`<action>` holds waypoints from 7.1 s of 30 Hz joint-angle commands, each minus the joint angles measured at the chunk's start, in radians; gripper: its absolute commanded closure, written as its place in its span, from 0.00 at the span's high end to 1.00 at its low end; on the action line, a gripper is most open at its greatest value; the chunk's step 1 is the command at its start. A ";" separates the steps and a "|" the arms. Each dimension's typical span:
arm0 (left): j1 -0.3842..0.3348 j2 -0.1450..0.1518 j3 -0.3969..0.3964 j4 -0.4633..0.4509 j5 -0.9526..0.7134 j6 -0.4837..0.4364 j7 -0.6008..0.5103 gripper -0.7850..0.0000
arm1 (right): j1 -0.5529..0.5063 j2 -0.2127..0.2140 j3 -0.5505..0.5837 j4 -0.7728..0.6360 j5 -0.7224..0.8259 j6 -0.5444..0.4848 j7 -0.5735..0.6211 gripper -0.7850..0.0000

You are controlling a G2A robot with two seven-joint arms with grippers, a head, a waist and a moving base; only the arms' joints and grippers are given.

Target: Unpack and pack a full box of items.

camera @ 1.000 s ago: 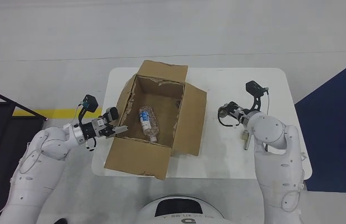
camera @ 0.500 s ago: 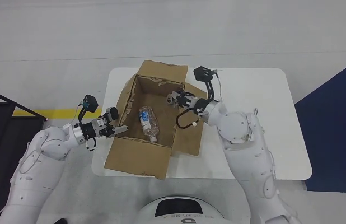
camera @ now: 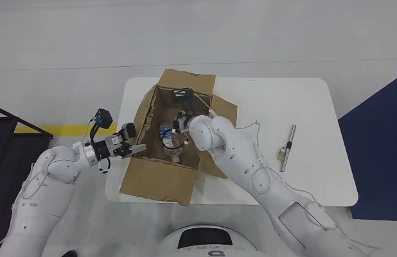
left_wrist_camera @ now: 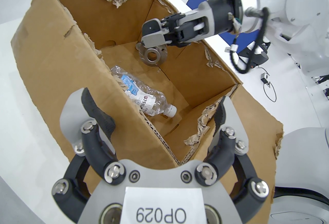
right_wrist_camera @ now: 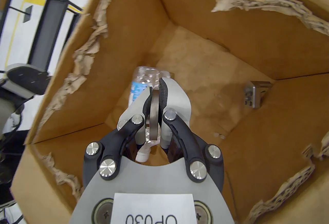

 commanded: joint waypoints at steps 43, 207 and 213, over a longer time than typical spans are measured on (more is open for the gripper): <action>0.000 0.000 0.000 0.000 0.000 0.000 0.000 1.00 | -0.579 0.087 0.728 -0.815 -0.025 0.074 -0.011 1.00; 0.000 0.000 0.000 0.000 0.000 0.000 0.000 1.00 | 0.236 -0.102 -0.123 0.297 -0.010 0.000 0.327 1.00; 0.000 0.000 0.000 0.000 0.000 0.000 0.000 1.00 | 0.120 -0.024 0.079 -0.003 -0.068 0.030 0.279 1.00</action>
